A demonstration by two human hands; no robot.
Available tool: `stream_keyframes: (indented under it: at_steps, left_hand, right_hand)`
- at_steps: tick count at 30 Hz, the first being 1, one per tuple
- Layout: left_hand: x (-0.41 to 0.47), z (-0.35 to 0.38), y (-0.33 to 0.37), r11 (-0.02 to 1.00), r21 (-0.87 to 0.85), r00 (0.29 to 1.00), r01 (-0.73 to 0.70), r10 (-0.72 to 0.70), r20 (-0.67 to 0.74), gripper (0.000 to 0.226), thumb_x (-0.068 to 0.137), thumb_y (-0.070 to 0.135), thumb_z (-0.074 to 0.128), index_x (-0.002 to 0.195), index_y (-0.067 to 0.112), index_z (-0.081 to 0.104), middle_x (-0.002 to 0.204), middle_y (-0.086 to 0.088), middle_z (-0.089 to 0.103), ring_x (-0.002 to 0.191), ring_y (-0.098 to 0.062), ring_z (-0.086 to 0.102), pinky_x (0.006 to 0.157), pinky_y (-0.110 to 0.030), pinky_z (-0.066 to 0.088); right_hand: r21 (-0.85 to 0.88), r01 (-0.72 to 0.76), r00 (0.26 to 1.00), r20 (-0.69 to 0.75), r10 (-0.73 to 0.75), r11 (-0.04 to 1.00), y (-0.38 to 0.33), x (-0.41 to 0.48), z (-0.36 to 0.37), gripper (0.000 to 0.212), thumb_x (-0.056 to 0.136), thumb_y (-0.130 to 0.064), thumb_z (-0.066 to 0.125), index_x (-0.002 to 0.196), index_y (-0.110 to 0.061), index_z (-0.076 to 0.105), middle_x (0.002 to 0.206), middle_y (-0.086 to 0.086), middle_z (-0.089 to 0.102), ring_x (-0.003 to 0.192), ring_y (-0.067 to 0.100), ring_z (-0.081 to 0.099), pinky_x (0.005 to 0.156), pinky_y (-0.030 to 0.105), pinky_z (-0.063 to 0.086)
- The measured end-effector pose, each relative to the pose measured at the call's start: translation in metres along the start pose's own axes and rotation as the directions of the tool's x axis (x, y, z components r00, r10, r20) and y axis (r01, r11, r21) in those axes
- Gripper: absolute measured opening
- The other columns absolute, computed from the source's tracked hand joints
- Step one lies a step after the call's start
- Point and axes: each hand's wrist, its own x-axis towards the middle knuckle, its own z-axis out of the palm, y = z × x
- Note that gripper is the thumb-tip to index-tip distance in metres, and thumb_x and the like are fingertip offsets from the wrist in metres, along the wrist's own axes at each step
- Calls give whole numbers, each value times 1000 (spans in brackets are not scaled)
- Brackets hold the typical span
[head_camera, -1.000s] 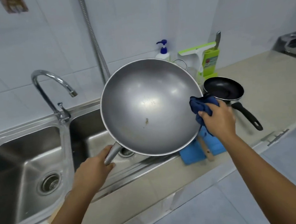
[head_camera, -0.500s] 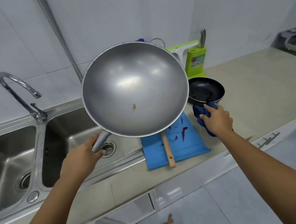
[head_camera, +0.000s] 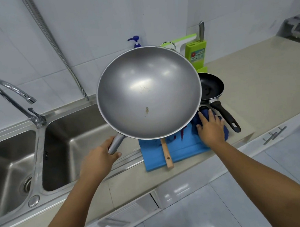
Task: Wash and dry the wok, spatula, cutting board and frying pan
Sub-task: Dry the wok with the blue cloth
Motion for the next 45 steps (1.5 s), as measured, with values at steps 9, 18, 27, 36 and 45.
stream_keyframes:
  at_steps: [9,18,27,36,45]
  left_hand:
    - [13,7,13,993,-120,1000,-12,11,-7,55,88,42,65,139,38,45,98,1,65,82,-22,60,70,-33,49]
    - [30,3,40,976,-144,986,-164,162,-25,54,89,43,63,139,44,42,103,7,63,86,-18,57,69,-30,43]
    - [57,23,78,878,-387,913,-283,370,172,57,85,52,63,138,46,43,98,7,64,85,-22,65,77,-41,56]
    - [53,75,162,753,-598,787,-273,533,312,43,94,40,58,136,37,52,77,1,65,54,-15,59,60,-29,47]
    - [41,136,305,719,-651,743,-245,570,350,39,92,38,59,131,37,56,77,5,64,75,-28,63,73,-42,52]
  right_hand:
    - [905,-137,944,-4,330,402,-56,-53,-49,60,103,-42,37,156,-23,16,161,-5,22,147,16,20,115,28,18]
    - [998,-21,897,44,439,-57,-110,-74,-70,72,100,-20,48,154,-41,4,142,-13,45,121,11,54,96,41,53]
    - [990,103,738,-10,675,-99,-77,-86,-92,64,98,1,41,146,-40,31,132,-2,57,113,20,61,76,42,61]
    - [991,132,577,-73,814,-5,6,-101,-124,68,96,4,40,146,-42,33,129,-4,58,110,20,62,70,37,62]
    - [992,122,514,-82,854,22,141,-69,-164,67,96,5,40,143,-42,37,106,-15,60,98,19,66,62,29,59]
